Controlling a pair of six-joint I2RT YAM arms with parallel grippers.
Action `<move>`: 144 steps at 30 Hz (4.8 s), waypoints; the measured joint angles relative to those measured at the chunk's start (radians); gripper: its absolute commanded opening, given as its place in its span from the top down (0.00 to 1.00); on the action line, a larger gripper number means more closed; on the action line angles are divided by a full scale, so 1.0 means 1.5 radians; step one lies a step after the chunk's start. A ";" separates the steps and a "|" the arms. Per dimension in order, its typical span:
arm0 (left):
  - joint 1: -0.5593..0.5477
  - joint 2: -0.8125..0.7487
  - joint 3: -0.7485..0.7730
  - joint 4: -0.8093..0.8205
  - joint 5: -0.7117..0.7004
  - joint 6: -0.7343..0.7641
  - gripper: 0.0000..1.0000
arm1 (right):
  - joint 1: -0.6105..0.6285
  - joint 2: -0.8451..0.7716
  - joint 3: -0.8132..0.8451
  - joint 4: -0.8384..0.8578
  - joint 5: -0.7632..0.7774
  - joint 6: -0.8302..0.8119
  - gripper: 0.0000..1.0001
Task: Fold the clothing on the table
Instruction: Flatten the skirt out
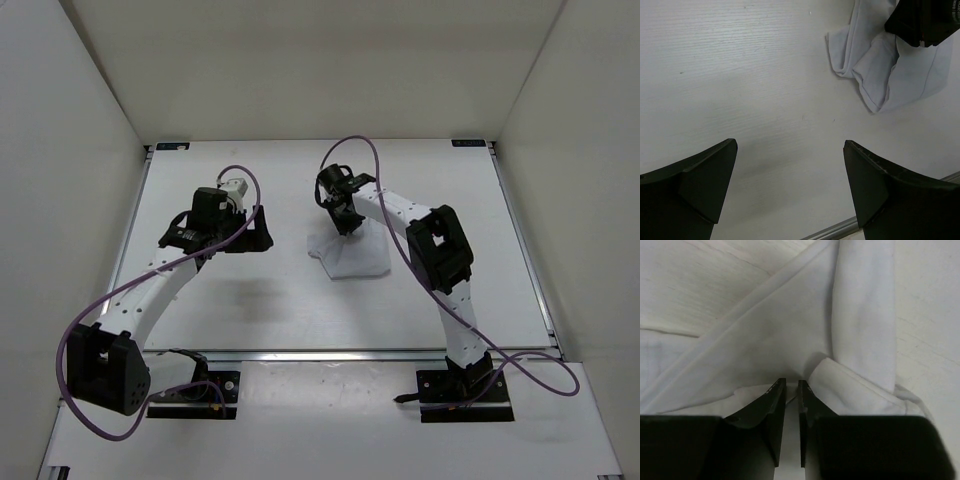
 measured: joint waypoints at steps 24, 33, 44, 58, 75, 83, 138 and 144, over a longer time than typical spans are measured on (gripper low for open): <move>0.007 -0.001 -0.001 0.003 0.008 0.005 0.02 | -0.021 0.013 0.004 -0.033 0.118 -0.006 0.43; 0.007 0.001 -0.008 0.014 0.017 0.004 0.01 | -0.090 -0.068 -0.048 -0.042 0.126 0.000 0.38; 0.006 0.006 -0.009 0.024 0.028 0.003 0.01 | -0.174 -0.163 -0.150 0.018 0.045 -0.002 0.43; -0.002 0.031 -0.009 0.020 0.033 0.005 0.01 | -0.253 -0.214 -0.285 0.122 -0.163 -0.006 1.00; -0.102 0.092 -0.130 0.294 0.204 -0.085 0.01 | -0.100 -0.345 -0.172 0.071 -0.306 0.028 1.00; -0.097 0.112 -0.127 0.410 0.237 -0.100 0.01 | -0.110 -0.454 -0.100 0.107 -0.415 0.071 1.00; -0.111 0.076 0.306 0.170 0.159 0.186 1.00 | -0.209 -0.526 -0.219 0.289 -0.539 0.173 1.00; -0.116 0.028 0.317 0.136 0.121 0.216 1.00 | -0.204 -0.571 -0.146 0.255 -0.527 0.156 1.00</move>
